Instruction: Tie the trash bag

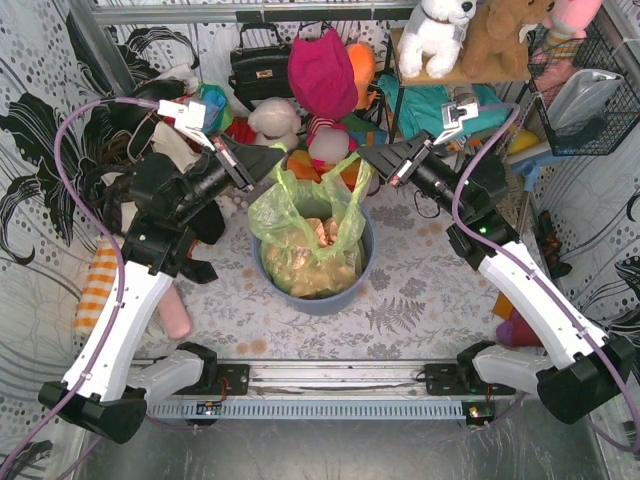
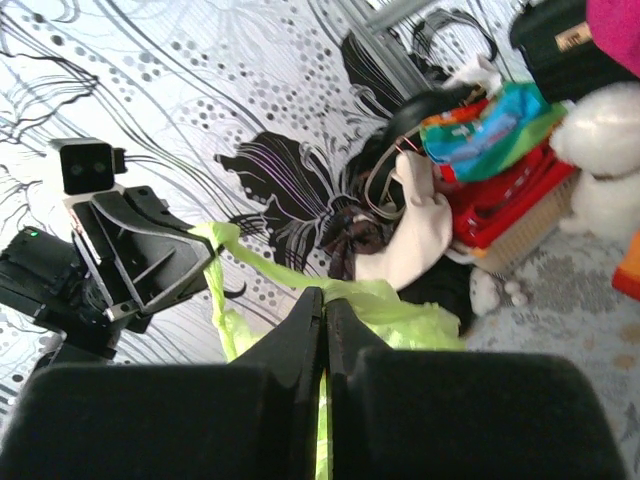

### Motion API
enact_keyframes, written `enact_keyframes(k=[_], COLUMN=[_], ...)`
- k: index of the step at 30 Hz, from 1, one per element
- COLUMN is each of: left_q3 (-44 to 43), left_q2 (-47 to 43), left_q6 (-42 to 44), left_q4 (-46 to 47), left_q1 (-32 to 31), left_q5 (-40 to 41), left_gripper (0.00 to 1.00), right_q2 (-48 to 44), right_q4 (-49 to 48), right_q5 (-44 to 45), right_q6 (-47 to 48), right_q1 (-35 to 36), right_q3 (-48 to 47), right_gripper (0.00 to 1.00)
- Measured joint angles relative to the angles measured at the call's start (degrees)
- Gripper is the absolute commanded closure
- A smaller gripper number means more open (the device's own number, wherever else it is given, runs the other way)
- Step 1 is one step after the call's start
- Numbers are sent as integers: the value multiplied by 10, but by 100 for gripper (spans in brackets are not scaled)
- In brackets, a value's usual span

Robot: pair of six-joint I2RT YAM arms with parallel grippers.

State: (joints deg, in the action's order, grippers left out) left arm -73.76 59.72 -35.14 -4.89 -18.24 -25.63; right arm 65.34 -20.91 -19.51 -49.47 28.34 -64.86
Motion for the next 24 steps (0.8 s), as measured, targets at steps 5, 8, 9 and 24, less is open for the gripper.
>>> enact_keyframes(k=[5, 8, 9, 24], left_q3=[4, -6, -14, 7], left_q2=[1, 1, 2, 27], left_q6=[-15, -16, -16, -47], left_q4=[73, 105, 110, 212], left_q1=[0, 0, 0, 0], left_q5=[-18, -15, -13, -41], left_gripper=[100, 100, 100, 61], right_q2=[22, 42, 47, 55], right_q4=[-70, -103, -111, -141], right_q5=[-13, -21, -23, -22], right_q6=[-5, -6, -6, -12], right_q1=[0, 0, 0, 0], right_q3=[-26, -64, -76, -42], right_gripper=[100, 100, 100, 63])
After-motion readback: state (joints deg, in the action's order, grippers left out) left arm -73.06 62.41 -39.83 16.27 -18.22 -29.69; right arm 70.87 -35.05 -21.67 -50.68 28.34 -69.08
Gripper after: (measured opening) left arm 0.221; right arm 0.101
